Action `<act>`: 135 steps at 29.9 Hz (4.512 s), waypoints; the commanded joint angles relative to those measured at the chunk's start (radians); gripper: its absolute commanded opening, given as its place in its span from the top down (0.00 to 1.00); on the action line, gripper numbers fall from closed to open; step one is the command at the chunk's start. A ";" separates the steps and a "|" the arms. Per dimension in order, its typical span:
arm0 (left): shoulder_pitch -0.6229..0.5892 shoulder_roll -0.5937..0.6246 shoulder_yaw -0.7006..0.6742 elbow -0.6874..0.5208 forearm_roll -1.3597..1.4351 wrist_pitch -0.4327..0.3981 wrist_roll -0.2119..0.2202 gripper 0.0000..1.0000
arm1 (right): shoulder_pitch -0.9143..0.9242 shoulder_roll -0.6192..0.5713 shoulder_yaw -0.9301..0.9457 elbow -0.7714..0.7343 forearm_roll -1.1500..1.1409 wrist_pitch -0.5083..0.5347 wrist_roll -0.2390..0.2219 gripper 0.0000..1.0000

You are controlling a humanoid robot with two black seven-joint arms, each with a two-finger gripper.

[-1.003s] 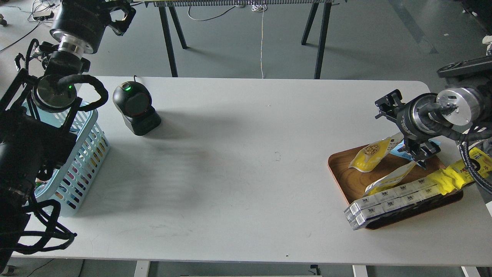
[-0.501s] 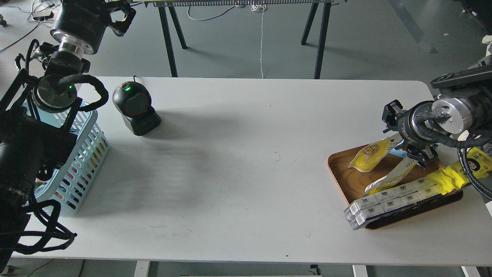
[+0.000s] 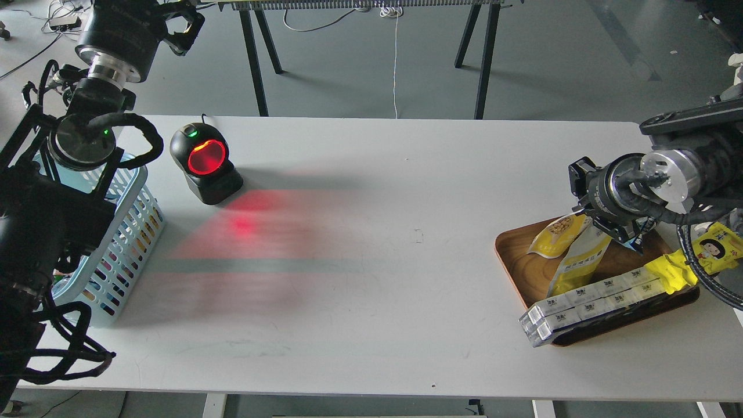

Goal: Scan snack and place in basket
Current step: 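Lift the yellow pouch with the right gripper toward the scanner, then lower the pouch onto the table near the scanner and open right gripper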

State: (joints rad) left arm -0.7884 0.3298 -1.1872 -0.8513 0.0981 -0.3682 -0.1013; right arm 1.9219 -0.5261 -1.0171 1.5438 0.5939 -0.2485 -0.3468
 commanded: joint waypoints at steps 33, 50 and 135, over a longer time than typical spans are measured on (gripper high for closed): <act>-0.002 0.008 0.000 0.000 0.000 0.002 0.000 0.00 | 0.391 0.139 0.112 0.035 0.184 -0.041 -0.021 1.00; -0.002 0.017 0.000 0.000 0.000 0.002 0.000 0.00 | 0.382 0.526 0.247 -0.155 0.365 -0.127 -0.020 1.00; 0.005 0.023 -0.002 0.000 -0.001 -0.001 -0.001 0.00 | -0.239 0.526 0.528 -0.333 0.104 -0.176 0.158 0.08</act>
State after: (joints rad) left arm -0.7869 0.3513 -1.1898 -0.8515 0.0966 -0.3707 -0.1028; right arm 1.6830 0.0000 -0.5048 1.2265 0.6987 -0.4223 -0.1932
